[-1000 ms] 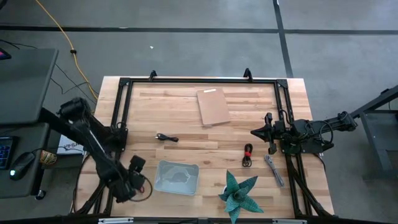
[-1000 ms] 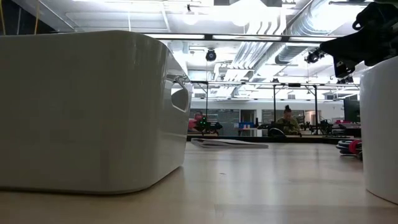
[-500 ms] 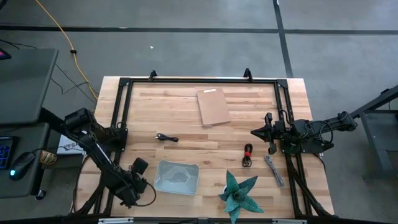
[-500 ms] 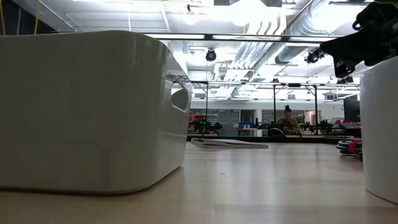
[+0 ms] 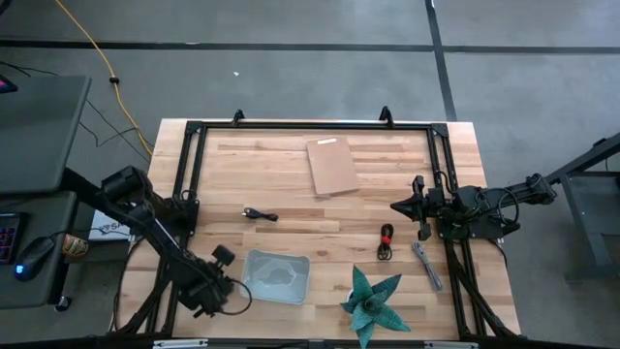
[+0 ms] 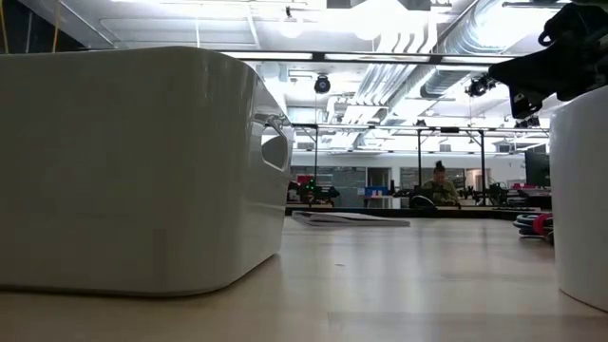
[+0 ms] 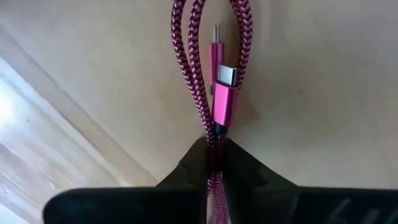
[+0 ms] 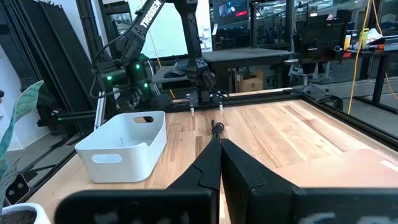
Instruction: Pick and place USB-C Cables
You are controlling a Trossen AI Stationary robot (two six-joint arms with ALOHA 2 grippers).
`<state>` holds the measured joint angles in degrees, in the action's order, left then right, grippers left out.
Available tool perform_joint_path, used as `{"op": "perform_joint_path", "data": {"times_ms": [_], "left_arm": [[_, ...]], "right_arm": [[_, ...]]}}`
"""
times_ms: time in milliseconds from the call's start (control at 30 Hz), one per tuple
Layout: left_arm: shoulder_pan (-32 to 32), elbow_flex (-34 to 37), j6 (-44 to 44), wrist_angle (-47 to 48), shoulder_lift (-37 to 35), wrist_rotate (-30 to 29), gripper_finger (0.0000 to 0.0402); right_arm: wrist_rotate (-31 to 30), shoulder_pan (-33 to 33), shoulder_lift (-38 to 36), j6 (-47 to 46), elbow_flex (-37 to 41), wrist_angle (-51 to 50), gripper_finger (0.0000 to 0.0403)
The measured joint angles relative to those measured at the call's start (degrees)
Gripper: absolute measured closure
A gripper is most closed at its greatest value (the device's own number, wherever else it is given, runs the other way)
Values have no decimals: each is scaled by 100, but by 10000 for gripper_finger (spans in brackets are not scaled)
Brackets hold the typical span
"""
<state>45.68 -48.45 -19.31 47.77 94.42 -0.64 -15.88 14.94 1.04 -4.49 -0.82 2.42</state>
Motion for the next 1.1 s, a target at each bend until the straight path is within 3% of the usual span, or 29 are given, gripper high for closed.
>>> {"op": "perform_joint_path", "data": {"times_ms": [233, 333, 433, 533, 600, 667, 867, 1000, 1100], "left_arm": [[-117, -270, -348, 846, -669, 106, 398], [-117, -609, -621, 1514, -1200, -230, 399], [-102, -1019, -923, 2041, -1818, -1193, 400], [-37, -1155, -835, 1645, -2524, -2797, 400], [-33, -1002, -339, 760, -2993, -3721, 401], [-92, -658, 328, -360, -3427, -4074, 401], [-588, 1227, 1706, -4956, -4126, -3510, 401], [-899, 2523, 1554, -8298, -3888, -3299, 401], [-1034, 2955, 1387, -9501, -3696, -3314, 401]], "right_arm": [[0, 0, 1, 2, -1, 0, 402], [0, -1, 2, 1, -2, 0, 402], [0, 0, 2, 2, 0, 0, 402], [0, 0, 2, 1, -1, 0, 402], [0, 0, 2, 0, -2, 0, 402], [0, 0, 2, 2, 0, 0, 402], [0, 0, 2, 1, -1, 0, 402], [0, 0, 2, 2, 0, 0, 402], [-1, 0, 2, 2, -2, 0, 402]]}}
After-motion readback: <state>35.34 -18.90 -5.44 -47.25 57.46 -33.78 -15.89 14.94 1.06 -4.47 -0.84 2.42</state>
